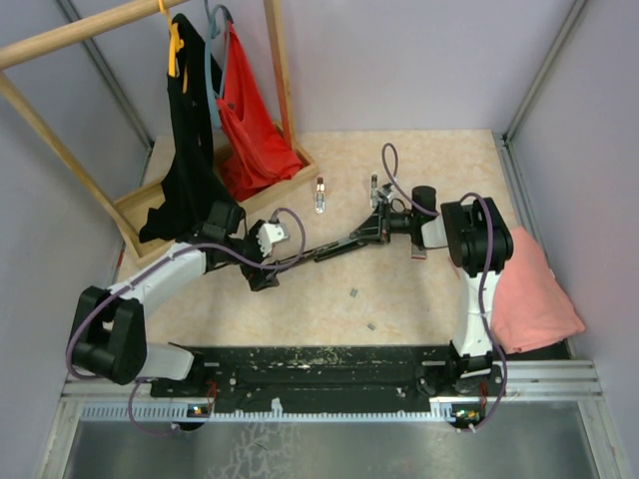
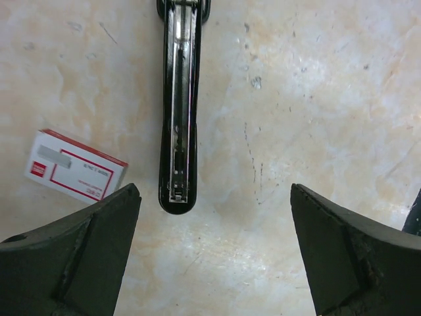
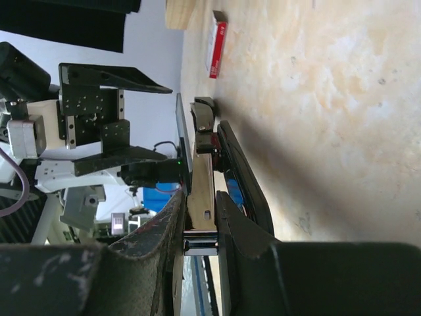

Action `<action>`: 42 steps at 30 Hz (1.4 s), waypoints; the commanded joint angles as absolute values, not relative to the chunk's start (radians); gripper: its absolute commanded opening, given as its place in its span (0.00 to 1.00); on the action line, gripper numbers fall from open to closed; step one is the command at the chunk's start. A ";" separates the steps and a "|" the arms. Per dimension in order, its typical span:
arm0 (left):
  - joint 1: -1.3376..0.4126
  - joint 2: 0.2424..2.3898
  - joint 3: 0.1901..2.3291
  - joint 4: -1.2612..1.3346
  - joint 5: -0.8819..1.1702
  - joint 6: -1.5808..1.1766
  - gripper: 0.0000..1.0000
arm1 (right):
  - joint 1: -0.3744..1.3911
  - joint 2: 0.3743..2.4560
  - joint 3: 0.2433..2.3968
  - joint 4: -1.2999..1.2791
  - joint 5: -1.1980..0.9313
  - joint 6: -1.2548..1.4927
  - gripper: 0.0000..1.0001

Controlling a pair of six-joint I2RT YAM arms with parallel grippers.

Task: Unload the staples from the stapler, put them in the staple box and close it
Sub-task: Unload the staple at the center of the board.

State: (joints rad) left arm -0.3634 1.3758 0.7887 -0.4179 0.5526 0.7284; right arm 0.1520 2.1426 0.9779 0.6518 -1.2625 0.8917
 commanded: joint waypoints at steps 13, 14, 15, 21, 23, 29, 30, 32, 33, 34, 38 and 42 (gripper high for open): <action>-0.359 1.478 1.050 -0.455 0.765 0.556 1.00 | 0.179 1.995 0.940 1.158 -1.354 1.226 0.00; -0.359 1.495 1.067 -0.459 0.784 0.545 1.00 | 0.184 1.994 0.938 1.170 -1.357 1.234 0.00; -0.358 1.513 1.083 -0.464 0.804 0.536 1.00 | 0.188 1.992 0.939 1.179 -1.359 1.238 0.00; -0.362 1.648 1.198 -0.560 0.921 0.516 1.00 | 0.208 1.978 0.936 1.202 -1.373 1.241 0.00; -0.362 1.679 1.228 -0.590 0.943 0.514 1.00 | 0.210 1.973 0.936 1.205 -1.373 1.240 0.00; -0.367 1.768 1.295 -0.669 1.032 0.497 1.00 | 0.210 1.962 0.932 1.205 -1.371 1.224 0.00; -0.369 1.784 1.304 -0.682 1.046 0.494 1.00 | 0.211 1.960 0.931 1.204 -1.371 1.222 0.00; -0.376 1.813 1.323 -0.703 1.061 0.492 1.00 | 0.212 1.958 0.931 1.203 -1.372 1.217 0.00; -0.379 1.828 1.334 -0.720 1.073 0.495 1.00 | 0.212 1.957 0.931 1.203 -1.371 1.214 0.00; -0.382 1.844 1.346 -0.735 1.087 0.497 1.00 | 0.213 1.956 0.931 1.200 -1.372 1.210 0.00; -0.404 1.909 1.400 -0.826 1.149 0.524 1.00 | 0.212 1.946 0.931 1.171 -1.371 1.177 0.00; -0.433 1.949 1.419 -0.857 1.175 0.533 0.96 | 0.213 1.937 0.931 1.145 -1.371 1.147 0.00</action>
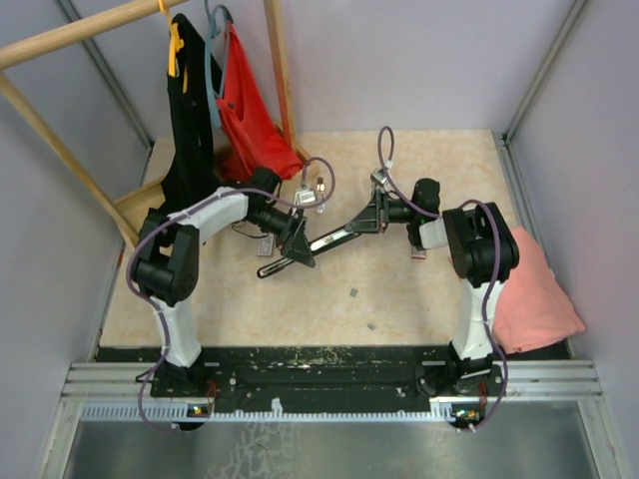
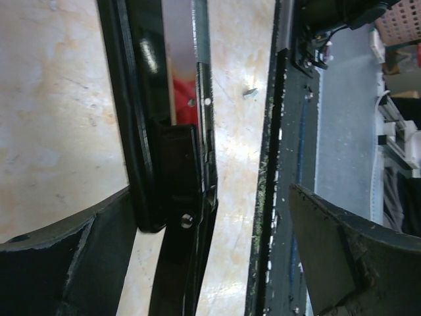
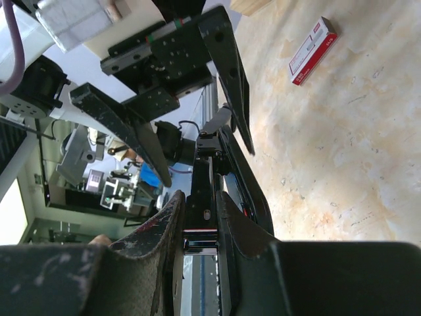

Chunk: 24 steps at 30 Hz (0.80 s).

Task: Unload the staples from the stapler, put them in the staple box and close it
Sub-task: Unload the staple at the center of the board.

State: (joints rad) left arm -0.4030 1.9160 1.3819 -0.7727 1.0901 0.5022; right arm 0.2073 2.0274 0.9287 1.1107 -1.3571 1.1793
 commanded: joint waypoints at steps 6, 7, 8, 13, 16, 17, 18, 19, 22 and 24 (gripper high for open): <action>-0.438 1.987 1.433 -0.883 1.225 0.539 0.85 | 0.213 1.928 0.927 1.120 -1.368 1.102 0.00; -0.438 1.995 1.435 -0.891 1.244 0.545 0.83 | 0.213 1.928 0.926 1.120 -1.369 1.100 0.00; -0.440 2.000 1.438 -0.899 1.257 0.549 0.80 | 0.213 1.928 0.925 1.120 -1.368 1.097 0.00; -0.441 2.024 1.449 -0.926 1.296 0.567 0.69 | 0.213 1.925 0.923 1.122 -1.371 1.082 0.00; -0.442 2.036 1.451 -0.933 1.316 0.570 0.68 | 0.213 1.922 0.919 1.132 -1.371 1.077 0.00; -0.442 2.038 1.452 -0.934 1.320 0.569 0.68 | 0.212 1.921 0.917 1.138 -1.371 1.077 0.00; -0.443 2.042 1.454 -0.935 1.322 0.570 0.68 | 0.213 1.920 0.915 1.144 -1.371 1.078 0.00; -0.443 2.046 1.456 -0.936 1.324 0.568 0.68 | 0.213 1.919 0.914 1.148 -1.371 1.078 0.00; -0.443 2.056 1.461 -0.939 1.322 0.564 0.69 | 0.213 1.914 0.909 1.163 -1.371 1.083 0.00; -0.445 2.062 1.466 -0.936 1.308 0.547 0.71 | 0.214 1.912 0.908 1.173 -1.371 1.088 0.00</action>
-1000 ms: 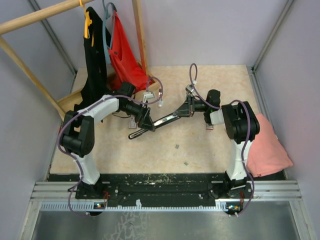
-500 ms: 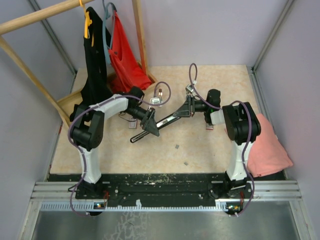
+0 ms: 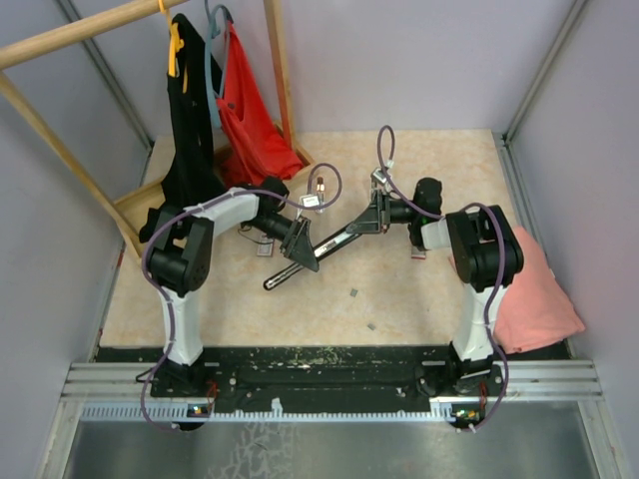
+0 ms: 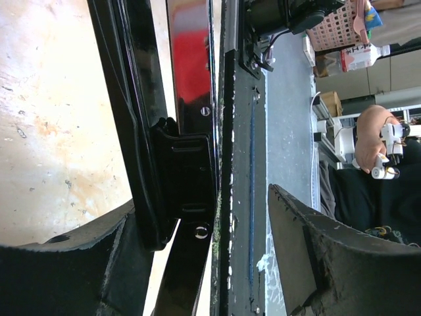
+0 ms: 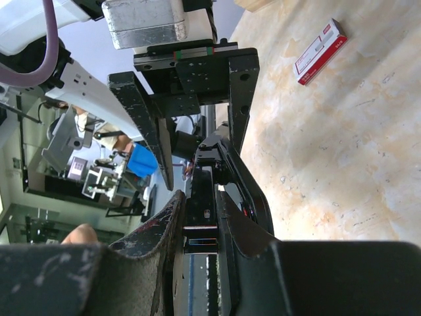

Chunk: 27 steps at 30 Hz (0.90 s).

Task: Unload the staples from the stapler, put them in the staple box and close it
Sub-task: Unload the staple at the center of the board.

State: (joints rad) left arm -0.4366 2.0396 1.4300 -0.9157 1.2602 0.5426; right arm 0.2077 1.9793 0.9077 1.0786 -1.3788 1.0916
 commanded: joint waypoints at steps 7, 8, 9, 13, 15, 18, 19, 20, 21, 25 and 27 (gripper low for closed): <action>-0.443 2.067 1.465 -0.906 1.279 0.510 0.71 | 0.221 1.908 0.904 1.210 -1.373 1.107 0.00; -0.444 2.067 1.463 -0.903 1.277 0.507 0.71 | 0.221 1.907 0.904 1.218 -1.374 1.111 0.00; -0.444 2.069 1.462 -0.900 1.276 0.505 0.70 | 0.222 1.907 0.902 1.224 -1.373 1.114 0.00; -0.444 2.073 1.458 -0.893 1.267 0.499 0.70 | 0.222 1.905 0.899 1.255 -1.371 1.132 0.00; -0.444 2.073 1.456 -0.888 1.263 0.494 0.70 | 0.222 1.905 0.897 1.263 -1.371 1.137 0.00; -0.445 2.073 1.455 -0.884 1.256 0.492 0.68 | 0.222 1.903 0.897 1.270 -1.371 1.140 0.00; -0.444 2.073 1.455 -0.885 1.257 0.491 0.66 | 0.222 1.904 0.897 1.271 -1.371 1.140 0.00; -0.445 2.073 1.455 -0.885 1.259 0.492 0.62 | 0.222 1.905 0.896 1.272 -1.370 1.141 0.00; -0.445 2.073 1.456 -0.884 1.259 0.492 0.59 | 0.222 1.905 0.895 1.272 -1.370 1.139 0.00; -0.447 2.075 1.459 -0.885 1.265 0.491 0.55 | 0.222 1.909 0.892 1.268 -1.365 1.129 0.00; -0.450 2.075 1.460 -0.886 1.269 0.492 0.52 | 0.222 1.908 0.893 1.255 -1.362 1.117 0.00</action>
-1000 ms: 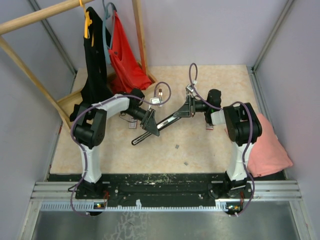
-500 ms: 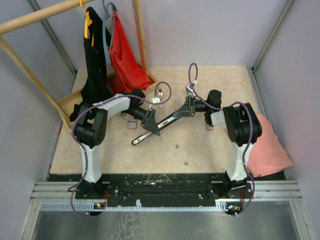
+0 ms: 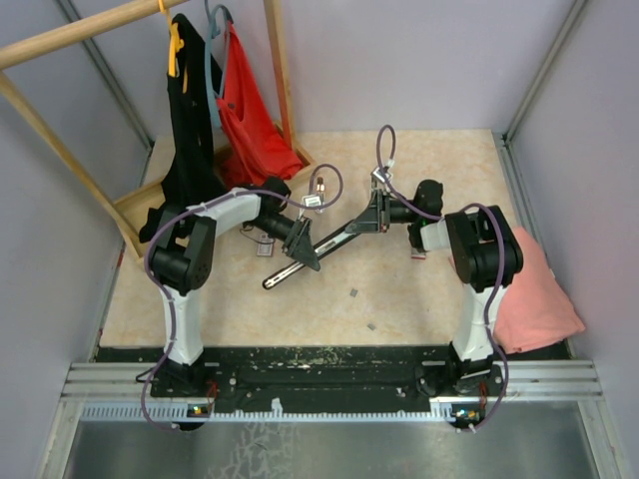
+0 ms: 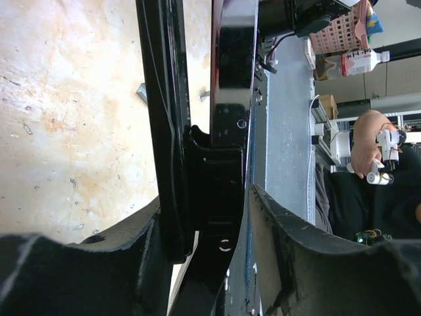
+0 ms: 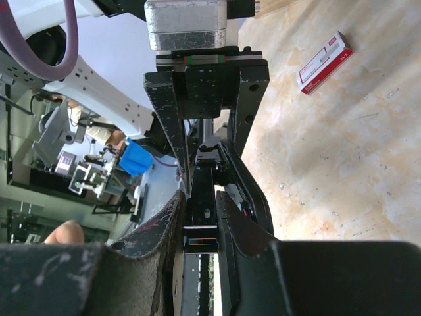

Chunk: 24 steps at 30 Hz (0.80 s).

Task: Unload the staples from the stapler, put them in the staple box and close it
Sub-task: Unload the staple at the center of the board.

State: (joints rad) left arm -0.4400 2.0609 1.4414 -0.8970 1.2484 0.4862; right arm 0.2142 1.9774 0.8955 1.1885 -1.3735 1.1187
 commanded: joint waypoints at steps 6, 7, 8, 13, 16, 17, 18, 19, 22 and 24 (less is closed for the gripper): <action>-0.454 2.080 1.466 -0.887 1.261 0.485 0.25 | 0.221 1.906 0.889 1.238 -1.358 1.092 0.00; -0.454 2.080 1.466 -0.885 1.256 0.485 0.19 | 0.222 1.906 0.890 1.238 -1.359 1.090 0.00; -0.455 2.079 1.466 -0.883 1.251 0.481 0.13 | 0.222 1.905 0.890 1.239 -1.359 1.089 0.00; -0.449 2.051 1.470 -0.852 1.194 0.452 0.00 | 0.221 1.904 0.890 1.242 -1.366 1.087 0.00; -0.439 2.021 1.460 -0.830 1.151 0.437 0.00 | 0.217 1.904 0.892 1.245 -1.370 1.086 0.12; -0.433 2.012 1.455 -0.822 1.139 0.434 0.00 | 0.215 1.904 0.893 1.244 -1.372 1.087 0.17; -0.427 2.002 1.450 -0.817 1.128 0.434 0.00 | 0.210 1.905 0.893 1.244 -1.374 1.086 0.22; -0.423 1.995 1.446 -0.813 1.117 0.434 0.00 | 0.203 1.906 0.894 1.244 -1.373 1.086 0.26; -0.407 1.973 1.432 -0.811 1.092 0.445 0.00 | 0.179 1.906 0.893 1.236 -1.369 1.086 0.32; -0.400 1.965 1.429 -0.819 1.081 0.459 0.00 | 0.164 1.907 0.894 1.233 -1.365 1.086 0.34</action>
